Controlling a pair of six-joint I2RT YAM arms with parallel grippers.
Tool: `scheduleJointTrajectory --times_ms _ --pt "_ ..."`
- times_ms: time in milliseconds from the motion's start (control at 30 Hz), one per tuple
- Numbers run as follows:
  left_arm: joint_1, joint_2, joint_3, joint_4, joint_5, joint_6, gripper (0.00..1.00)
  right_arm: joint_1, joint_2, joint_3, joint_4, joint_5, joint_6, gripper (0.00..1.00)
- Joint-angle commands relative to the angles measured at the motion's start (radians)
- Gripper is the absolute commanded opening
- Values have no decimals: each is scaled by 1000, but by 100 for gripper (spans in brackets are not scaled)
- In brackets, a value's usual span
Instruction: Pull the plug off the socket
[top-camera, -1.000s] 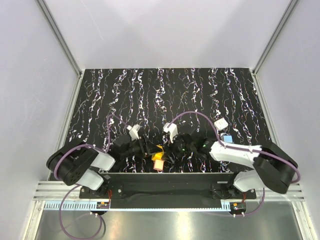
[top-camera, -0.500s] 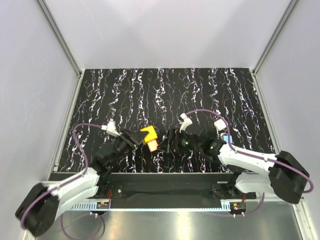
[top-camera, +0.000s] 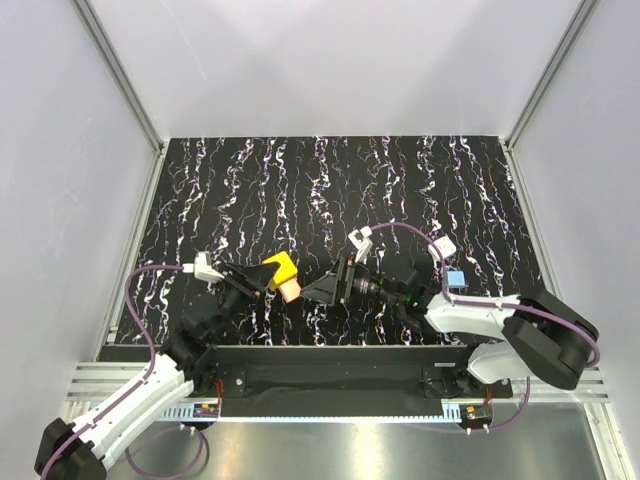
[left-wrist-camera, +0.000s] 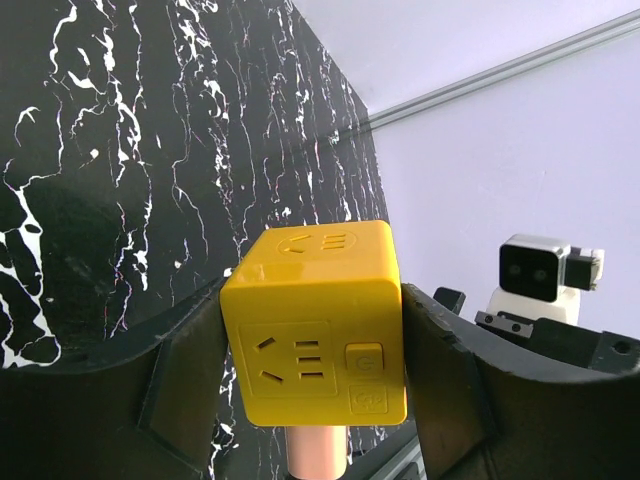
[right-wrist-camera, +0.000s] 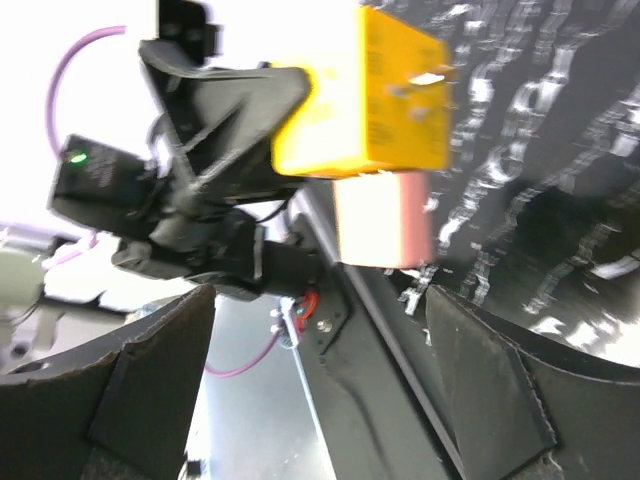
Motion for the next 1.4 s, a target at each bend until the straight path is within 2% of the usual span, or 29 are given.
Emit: scheduleJointTrajectory --times_ms 0,167,333,433,567,600,767,867,1033,1200,1367 --pt "0 -10 -30 104 -15 -26 0 2 60 52 149 -92 11 90" --pt "0 3 -24 141 -2 -14 0 -1 126 75 118 -79 -12 89" --pt "-1 44 -36 245 32 -37 0 -7 174 87 155 -91 -11 88" --pt "0 61 -82 339 40 -54 0 -10 207 109 167 -120 5 84" --pt "0 70 -76 354 47 -60 0 -41 261 86 326 -143 75 78" --pt "0 70 -82 362 49 -65 0 -59 293 81 357 -160 95 72" --pt "0 73 -94 396 51 -77 0 -104 413 61 652 -212 255 71" --pt "-1 82 -93 410 51 -79 0 -105 465 92 687 -263 282 69" --pt "0 134 -85 452 63 -75 0 -107 462 96 701 -269 292 69" --pt "0 196 -94 502 77 -77 0 -107 468 93 704 -267 287 58" --pt "0 240 -97 545 84 -77 0 -107 476 87 713 -266 285 57"
